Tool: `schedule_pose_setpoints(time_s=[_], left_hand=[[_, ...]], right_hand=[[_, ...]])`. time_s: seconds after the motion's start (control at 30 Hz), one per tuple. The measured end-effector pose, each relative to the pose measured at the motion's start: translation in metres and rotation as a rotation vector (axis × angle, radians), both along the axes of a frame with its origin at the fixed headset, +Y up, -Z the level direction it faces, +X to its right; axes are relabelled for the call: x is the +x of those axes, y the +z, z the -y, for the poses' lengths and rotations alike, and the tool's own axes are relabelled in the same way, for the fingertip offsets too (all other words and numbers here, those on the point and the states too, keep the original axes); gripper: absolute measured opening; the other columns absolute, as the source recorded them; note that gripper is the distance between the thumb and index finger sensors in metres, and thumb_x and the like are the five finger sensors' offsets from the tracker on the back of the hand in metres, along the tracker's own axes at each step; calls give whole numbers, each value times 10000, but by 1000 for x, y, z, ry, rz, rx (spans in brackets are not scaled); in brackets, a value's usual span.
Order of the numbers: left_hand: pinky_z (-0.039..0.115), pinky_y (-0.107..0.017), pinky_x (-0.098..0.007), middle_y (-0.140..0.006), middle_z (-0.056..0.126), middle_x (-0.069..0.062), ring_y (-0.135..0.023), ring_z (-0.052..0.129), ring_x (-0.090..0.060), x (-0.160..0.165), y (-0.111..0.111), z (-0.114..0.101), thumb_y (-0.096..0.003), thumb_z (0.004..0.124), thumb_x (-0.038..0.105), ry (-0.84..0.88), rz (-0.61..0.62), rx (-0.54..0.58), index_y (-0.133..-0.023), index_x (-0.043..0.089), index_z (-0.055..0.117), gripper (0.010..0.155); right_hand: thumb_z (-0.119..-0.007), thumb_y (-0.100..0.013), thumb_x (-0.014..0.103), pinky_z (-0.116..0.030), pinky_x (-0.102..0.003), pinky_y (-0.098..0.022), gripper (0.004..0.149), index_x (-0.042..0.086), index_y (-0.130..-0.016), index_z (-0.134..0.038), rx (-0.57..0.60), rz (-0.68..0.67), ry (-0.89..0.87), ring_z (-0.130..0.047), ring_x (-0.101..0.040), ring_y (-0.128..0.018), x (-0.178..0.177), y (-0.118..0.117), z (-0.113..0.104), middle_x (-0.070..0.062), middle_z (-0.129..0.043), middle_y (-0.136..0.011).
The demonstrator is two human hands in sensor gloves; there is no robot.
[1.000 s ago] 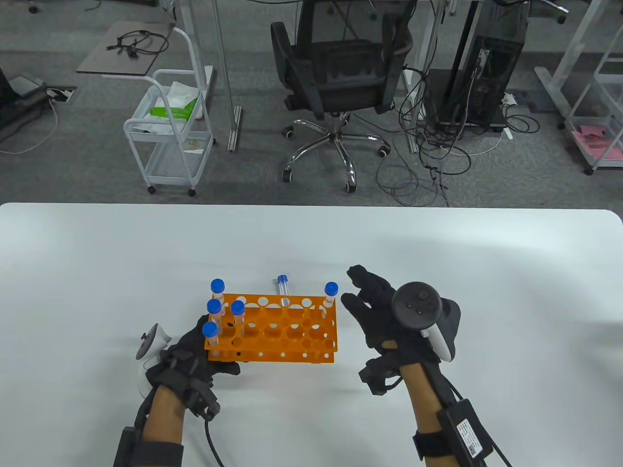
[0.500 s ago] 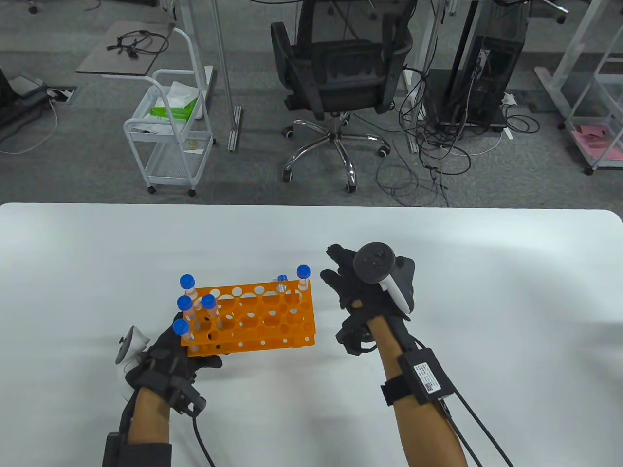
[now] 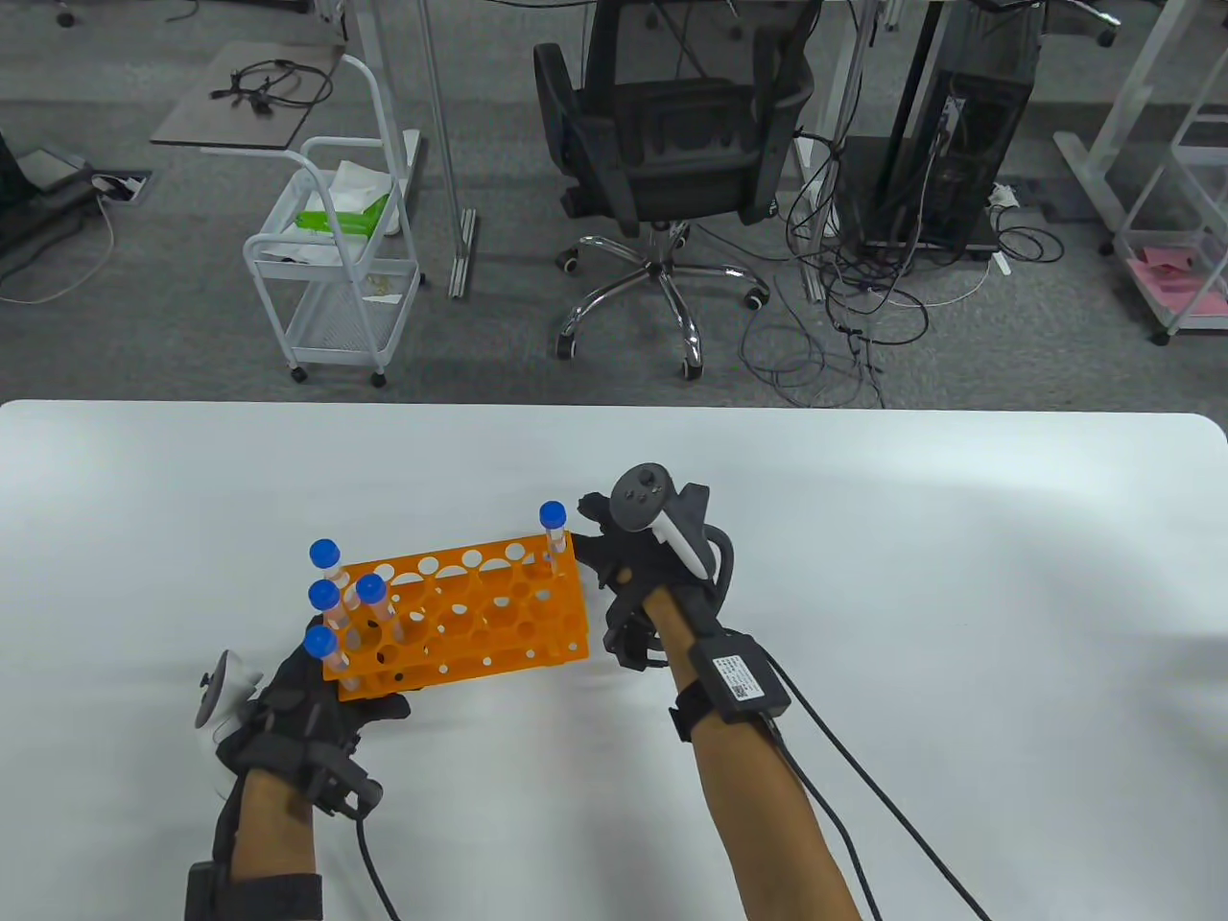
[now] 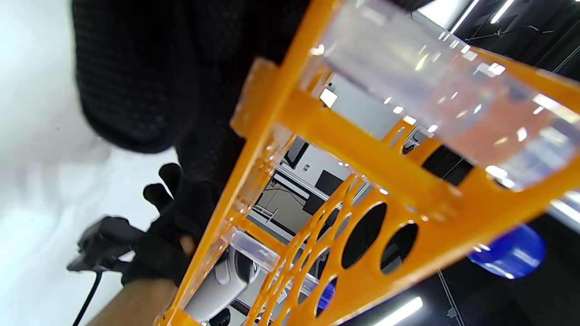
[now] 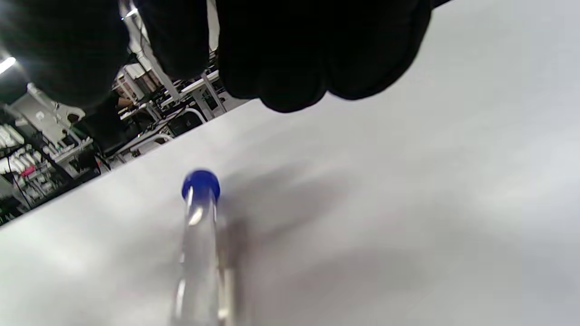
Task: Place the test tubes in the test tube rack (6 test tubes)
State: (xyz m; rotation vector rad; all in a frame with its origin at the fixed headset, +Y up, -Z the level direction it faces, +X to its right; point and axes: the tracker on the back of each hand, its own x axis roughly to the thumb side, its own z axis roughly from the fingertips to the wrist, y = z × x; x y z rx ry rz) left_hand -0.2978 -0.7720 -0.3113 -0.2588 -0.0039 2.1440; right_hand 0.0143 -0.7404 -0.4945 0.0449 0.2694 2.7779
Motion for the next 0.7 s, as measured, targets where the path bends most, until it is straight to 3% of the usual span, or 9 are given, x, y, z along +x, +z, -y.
schedule_pose_setpoints(time_s=[0.23,0.47,0.7], left_hand=[[973,-280,-380,-774,993,-184,-516,1114,-291,-3,3,0,-517,521,497,-12,-7,-3,-947,102,707,613],[972,-282,-382,-778,989,-187,-520,1112,-294,-2,5,-2,-518,520,496,-17,-9,-17,-949,99,704,614],[974,-281,-378,-779,989,-183,-521,1112,-290,1,4,-2,-519,520,497,-20,2,-14,-949,102,704,612]], right_hand=[[-824,-357,668,-871,-364,-466,659,454,-966,-691,53,23,166,-953,-121,-606,-38,-1,18,101,-854,-889],[-847,-376,604,-876,-356,-444,623,403,-951,-712,5,51,258,-960,-107,-573,-48,-4,34,104,-866,-858],[-856,-404,526,-893,-379,-420,594,342,-940,-680,32,55,248,-1010,-134,-569,-44,-4,30,77,-899,-844]])
